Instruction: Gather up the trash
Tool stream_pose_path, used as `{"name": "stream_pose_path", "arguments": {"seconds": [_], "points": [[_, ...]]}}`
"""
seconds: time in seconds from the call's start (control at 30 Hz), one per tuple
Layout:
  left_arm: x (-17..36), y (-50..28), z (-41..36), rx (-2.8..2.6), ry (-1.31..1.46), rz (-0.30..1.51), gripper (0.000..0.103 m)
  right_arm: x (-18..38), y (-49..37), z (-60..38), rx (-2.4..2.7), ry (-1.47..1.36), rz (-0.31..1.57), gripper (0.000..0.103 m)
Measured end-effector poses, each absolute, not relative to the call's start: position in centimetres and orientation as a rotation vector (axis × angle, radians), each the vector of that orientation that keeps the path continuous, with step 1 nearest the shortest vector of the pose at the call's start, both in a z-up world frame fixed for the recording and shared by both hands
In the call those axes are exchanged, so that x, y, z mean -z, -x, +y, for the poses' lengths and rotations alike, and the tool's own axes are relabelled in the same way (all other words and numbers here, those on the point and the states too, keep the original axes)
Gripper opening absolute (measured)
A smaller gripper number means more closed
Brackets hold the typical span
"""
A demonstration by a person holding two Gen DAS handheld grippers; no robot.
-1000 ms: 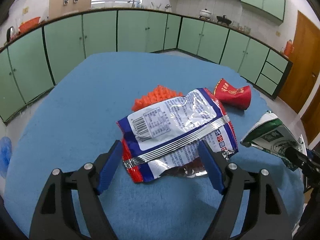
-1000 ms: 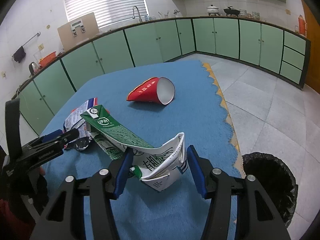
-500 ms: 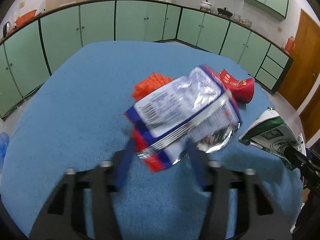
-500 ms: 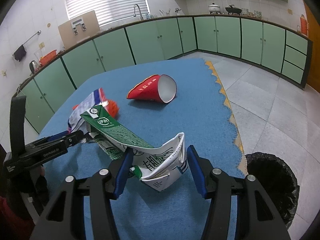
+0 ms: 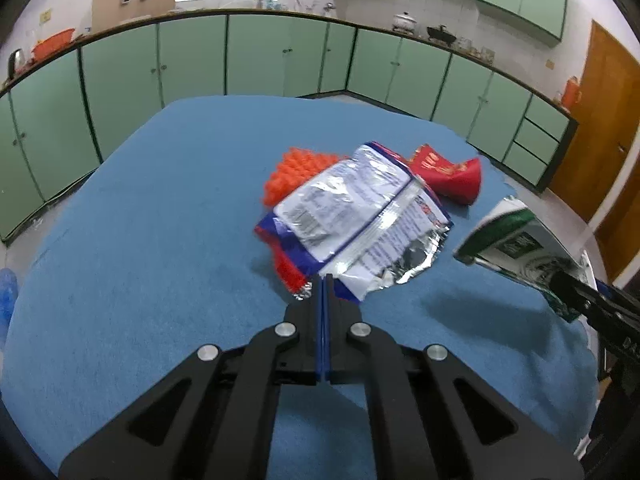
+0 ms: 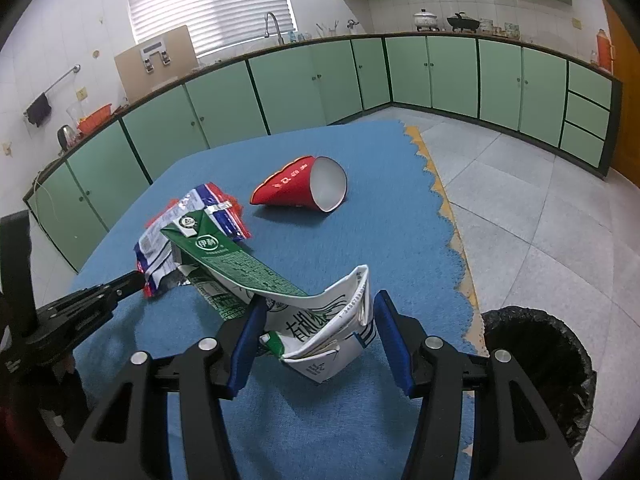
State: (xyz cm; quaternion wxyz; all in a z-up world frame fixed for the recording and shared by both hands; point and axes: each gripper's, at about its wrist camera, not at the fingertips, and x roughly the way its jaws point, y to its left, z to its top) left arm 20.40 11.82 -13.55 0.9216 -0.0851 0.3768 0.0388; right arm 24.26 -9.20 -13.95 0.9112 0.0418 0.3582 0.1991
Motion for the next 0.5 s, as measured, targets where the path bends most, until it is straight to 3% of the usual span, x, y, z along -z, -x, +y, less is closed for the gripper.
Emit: {"name": "stream_pose_path", "arguments": {"seconds": [0.07,0.13,0.17,0.2,0.33,0.43,0.47,0.5], "points": [[13.6,-20.7,11.9,-0.076,0.183,0.780,0.004,13.9,-24.2,-9.2,-0.412,-0.085,0.738,0.055],[13.7,-21.2,12.2,-0.081,0.200,0.799,0.033,13.9,-24.2,-9.1,-0.413,-0.080,0.738,0.055],[13.7,-21.3,12.3,-0.090,0.203,0.794,0.054,13.9,-24.2,-9.1,-0.412,-0.079,0.738,0.055],[13.6,-21.4,12.4,-0.098,0.201,0.786,0.058,13.9,-24.2,-9.1,-0.411,-0.077,0.737,0.055],[13.7,-22.3,12.7,-0.104,0.197,0.799,0.066,14.0,-24.4,-9.1,-0.411,-0.078,0.741,0.055],[14.5,-23.2,13.0,-0.084,0.240,0.836,0.065,14.0,-24.4,-9.0,-0.411,-0.072,0.741,0.055],[14.6,-23.2,13.1,-0.089,0.240,0.835,0.059,14.0,-24.4,-9.0,-0.411,-0.070,0.741,0.055],[14.6,-23.2,13.1,-0.093,0.232,0.830,0.043,14.1,-24.4,-9.0,-0.410,-0.069,0.741,0.055]]}}
